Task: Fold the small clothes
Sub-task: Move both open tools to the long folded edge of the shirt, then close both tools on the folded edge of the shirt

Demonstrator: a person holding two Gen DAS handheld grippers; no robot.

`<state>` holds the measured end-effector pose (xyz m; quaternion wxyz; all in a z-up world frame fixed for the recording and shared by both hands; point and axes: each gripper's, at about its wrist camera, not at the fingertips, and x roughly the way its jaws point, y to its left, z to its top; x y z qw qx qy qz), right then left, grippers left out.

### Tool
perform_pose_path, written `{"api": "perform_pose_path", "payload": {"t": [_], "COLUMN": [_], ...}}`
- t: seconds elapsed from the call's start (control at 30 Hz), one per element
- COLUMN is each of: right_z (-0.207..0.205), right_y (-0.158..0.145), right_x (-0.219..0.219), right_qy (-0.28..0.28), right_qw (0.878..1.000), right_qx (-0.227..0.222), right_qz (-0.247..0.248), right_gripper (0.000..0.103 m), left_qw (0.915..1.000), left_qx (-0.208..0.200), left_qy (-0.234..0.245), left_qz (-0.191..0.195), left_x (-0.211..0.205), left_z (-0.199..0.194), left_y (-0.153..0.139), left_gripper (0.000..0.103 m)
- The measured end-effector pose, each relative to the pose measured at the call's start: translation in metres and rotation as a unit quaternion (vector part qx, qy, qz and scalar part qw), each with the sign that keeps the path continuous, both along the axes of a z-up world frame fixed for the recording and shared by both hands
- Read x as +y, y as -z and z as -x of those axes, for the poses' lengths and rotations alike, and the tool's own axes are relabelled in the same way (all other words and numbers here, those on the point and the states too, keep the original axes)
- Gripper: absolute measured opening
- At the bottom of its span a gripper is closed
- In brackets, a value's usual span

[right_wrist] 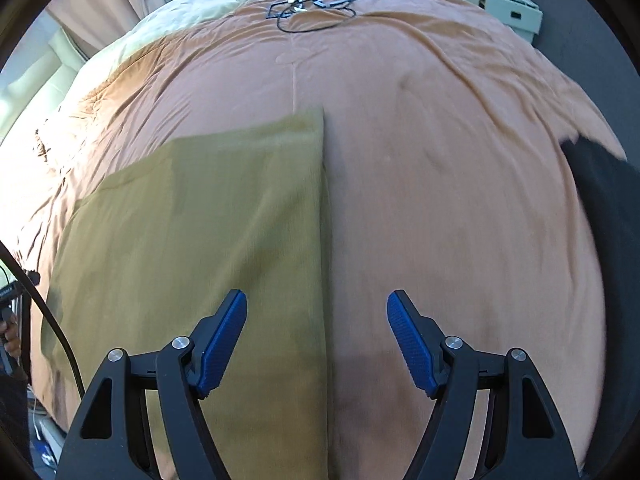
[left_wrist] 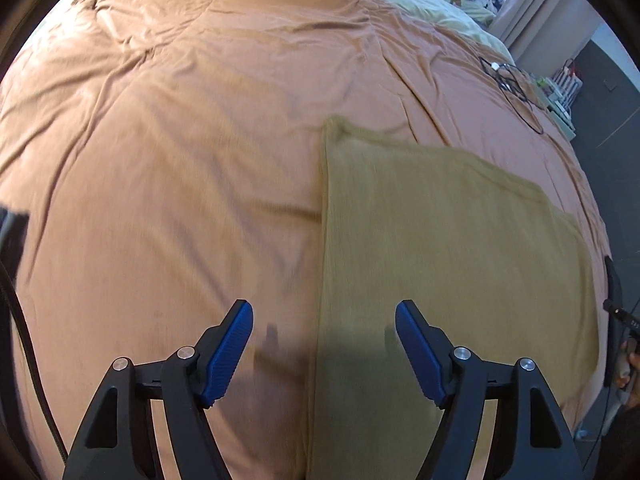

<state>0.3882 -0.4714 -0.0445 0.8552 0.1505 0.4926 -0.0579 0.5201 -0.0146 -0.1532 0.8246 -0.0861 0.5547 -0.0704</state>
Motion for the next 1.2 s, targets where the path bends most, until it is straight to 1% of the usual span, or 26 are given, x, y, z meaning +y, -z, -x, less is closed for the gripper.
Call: {"api": "perform_pose_path", "payload": {"t": [0.07,0.23,0.27,0.33,0.4,0.43,0.5,0.57,0.6,0.67,0.73,0.83,0.93,0.97,1.0,1.07,1.1,1.13,1.2], "right_z": [0.018,0.049,0.054,0.063,0.074,0.079,0.089,0.098,0.101,0.109,0.113,0.121,0.135,0.140,0.146,0.157,0.160,0.164,0.170], "right_y": [-0.001,0.004,0.006,0.011,0.017,0.020,0.028,0.034,0.034,0.031,0.028,0.020,0.012,0.010,0.010,0.014,0.016,0.019,0.028], "right_x": [0.001,0.008,0.010,0.015,0.019,0.021,0.027,0.028,0.028,0.028,0.029,0.034,0.035,0.033,0.031,0.025,0.021,0.017,0.003], "right_qy": [0.002,0.008,0.009,0.016,0.019,0.019,0.021,0.026,0.029,0.035,0.038,0.042,0.043,0.043,0.045,0.048,0.050,0.055,0.070], "right_qw": [1.000,1.000,1.000,1.000,1.000,1.000,0.999,0.998,0.997,0.995,0.994,0.994,0.998,0.999,0.999,0.998,0.996,0.994,0.986], "right_qx": [-0.001,0.005,0.007,0.011,0.016,0.020,0.033,0.046,0.047,0.053,0.057,0.053,0.025,0.012,0.003,-0.012,-0.016,-0.020,-0.031], "right_qz": [-0.005,-0.016,-0.016,-0.010,-0.009,-0.006,0.015,0.040,0.051,0.074,0.083,0.083,0.048,0.022,-0.001,-0.050,-0.071,-0.095,-0.147], "right_gripper": [0.072,0.071,0.071,0.071,0.071,0.071,0.068,0.067,0.067,0.067,0.067,0.061,0.060,0.060,0.060,0.060,0.057,0.055,0.051], "left_qw": [1.0000,0.9998,0.9999,0.9997,0.9994,0.9991,0.9988,0.9984,0.9977,0.9969,0.9968,0.9981,0.9990,0.9990,0.9990,0.9980,0.9971,0.9958,0.9941], "left_qx": [0.003,0.012,0.014,0.021,0.034,0.041,0.042,0.033,0.031,0.030,0.030,0.021,-0.015,-0.020,-0.021,-0.018,-0.014,-0.008,0.000], "left_qy": [-0.001,-0.003,-0.003,-0.007,-0.007,-0.008,-0.011,-0.009,-0.011,-0.014,-0.020,-0.031,-0.040,-0.040,-0.040,-0.040,-0.041,-0.042,-0.045], "left_qz": [0.007,0.015,0.008,-0.009,0.001,-0.001,-0.021,-0.044,-0.059,-0.071,-0.071,-0.049,-0.013,-0.004,0.006,0.046,0.062,0.081,0.098], "left_x": [0.002,0.006,0.006,0.005,0.006,0.006,0.006,0.005,0.006,0.008,0.011,0.021,0.026,0.026,0.025,0.026,0.028,0.028,0.028], "left_z": [0.018,0.052,0.059,0.069,0.080,0.084,0.093,0.100,0.103,0.107,0.112,0.123,0.133,0.134,0.133,0.132,0.130,0.129,0.127], "left_y": [0.002,0.012,0.016,0.024,0.034,0.040,0.047,0.046,0.045,0.043,0.039,0.030,0.014,0.012,0.011,0.011,0.012,0.015,0.020], "left_gripper": [0.070,0.069,0.068,0.062,0.060,0.059,0.057,0.057,0.057,0.057,0.056,0.054,0.054,0.054,0.054,0.054,0.054,0.054,0.054]}}
